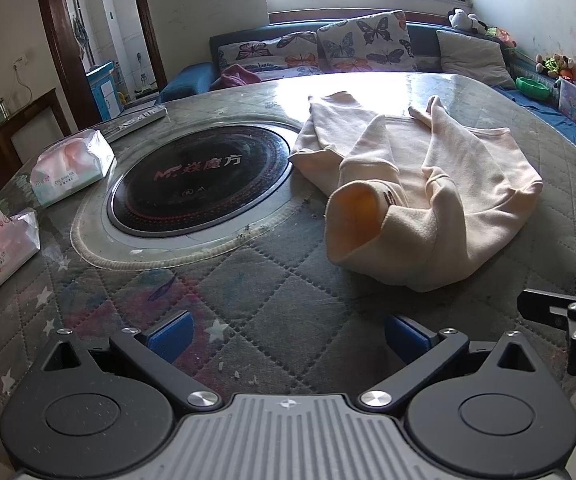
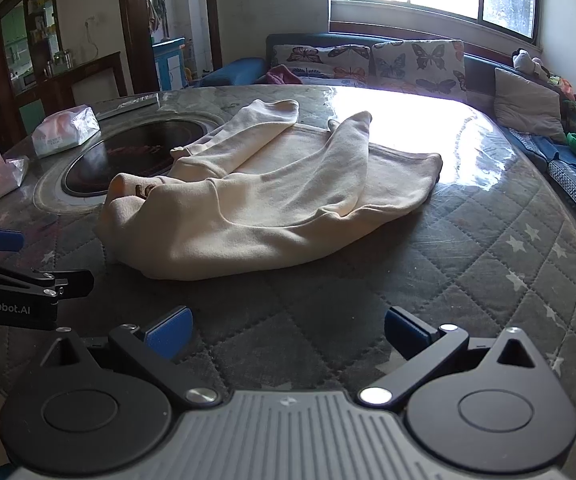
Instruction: Fold clothes
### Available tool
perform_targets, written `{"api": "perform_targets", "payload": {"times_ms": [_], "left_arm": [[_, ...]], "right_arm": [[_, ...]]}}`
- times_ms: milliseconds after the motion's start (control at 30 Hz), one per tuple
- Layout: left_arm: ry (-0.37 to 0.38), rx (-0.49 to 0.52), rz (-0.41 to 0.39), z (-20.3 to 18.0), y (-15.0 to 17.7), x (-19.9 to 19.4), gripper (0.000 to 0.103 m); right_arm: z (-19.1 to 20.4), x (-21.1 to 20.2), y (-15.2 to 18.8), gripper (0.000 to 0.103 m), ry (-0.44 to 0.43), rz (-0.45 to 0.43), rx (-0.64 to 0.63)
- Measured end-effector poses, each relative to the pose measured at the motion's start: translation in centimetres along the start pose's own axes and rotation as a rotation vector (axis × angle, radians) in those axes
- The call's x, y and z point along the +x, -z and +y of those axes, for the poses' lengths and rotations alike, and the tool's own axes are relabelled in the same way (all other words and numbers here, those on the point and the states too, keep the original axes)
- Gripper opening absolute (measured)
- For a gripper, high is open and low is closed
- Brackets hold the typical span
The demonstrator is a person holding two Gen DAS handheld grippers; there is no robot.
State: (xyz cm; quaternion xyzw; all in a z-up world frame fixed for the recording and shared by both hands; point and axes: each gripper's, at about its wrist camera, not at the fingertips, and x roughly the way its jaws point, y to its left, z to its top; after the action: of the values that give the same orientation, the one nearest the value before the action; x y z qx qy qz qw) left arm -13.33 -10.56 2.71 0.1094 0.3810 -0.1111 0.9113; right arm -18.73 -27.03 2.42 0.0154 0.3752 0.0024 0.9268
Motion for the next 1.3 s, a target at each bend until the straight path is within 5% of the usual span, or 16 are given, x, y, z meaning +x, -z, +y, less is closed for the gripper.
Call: {"api": "perform_targets", "payload": {"times_ms": [1300], "left_arm": [[0.008,0.025,0.003,-1.1,0.1,-0.1,0.103]], "right_arm": [[0.3,-0.2,-0.2,0.103,-0.002,-0.003,-0.013]]}}
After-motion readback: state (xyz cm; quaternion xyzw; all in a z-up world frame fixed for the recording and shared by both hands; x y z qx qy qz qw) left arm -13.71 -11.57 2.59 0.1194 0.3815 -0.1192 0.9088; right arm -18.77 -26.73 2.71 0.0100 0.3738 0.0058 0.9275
